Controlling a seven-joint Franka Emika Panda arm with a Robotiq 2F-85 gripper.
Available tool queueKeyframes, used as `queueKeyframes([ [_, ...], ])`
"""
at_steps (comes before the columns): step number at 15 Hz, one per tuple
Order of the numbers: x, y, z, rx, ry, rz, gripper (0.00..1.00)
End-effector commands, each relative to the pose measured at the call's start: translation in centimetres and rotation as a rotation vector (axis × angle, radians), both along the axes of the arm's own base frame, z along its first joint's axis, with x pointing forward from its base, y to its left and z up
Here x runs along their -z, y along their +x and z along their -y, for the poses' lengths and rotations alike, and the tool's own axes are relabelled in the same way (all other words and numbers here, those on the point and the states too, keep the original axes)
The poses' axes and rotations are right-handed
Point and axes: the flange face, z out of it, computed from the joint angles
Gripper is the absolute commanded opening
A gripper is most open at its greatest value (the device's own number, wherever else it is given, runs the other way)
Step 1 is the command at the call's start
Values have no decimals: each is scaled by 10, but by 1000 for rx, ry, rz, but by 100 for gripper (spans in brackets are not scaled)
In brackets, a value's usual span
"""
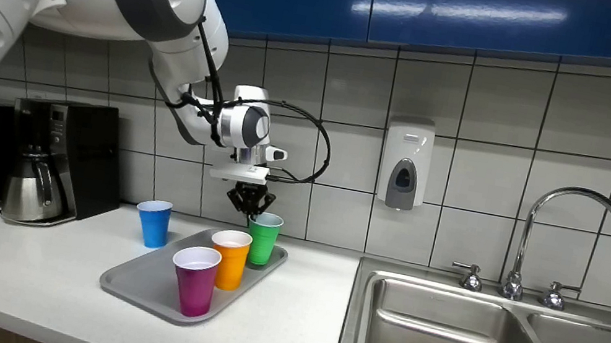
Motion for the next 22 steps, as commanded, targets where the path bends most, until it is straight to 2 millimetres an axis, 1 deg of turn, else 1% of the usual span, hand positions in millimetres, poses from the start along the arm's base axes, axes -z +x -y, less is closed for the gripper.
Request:
queueKeyframes([
  [1,-5,-15,-4,-33,-1,8,1],
  [8,3,-18,-7,-44,-15,44,1],
  [22,11,-12,-12,-55,-53,65,1],
])
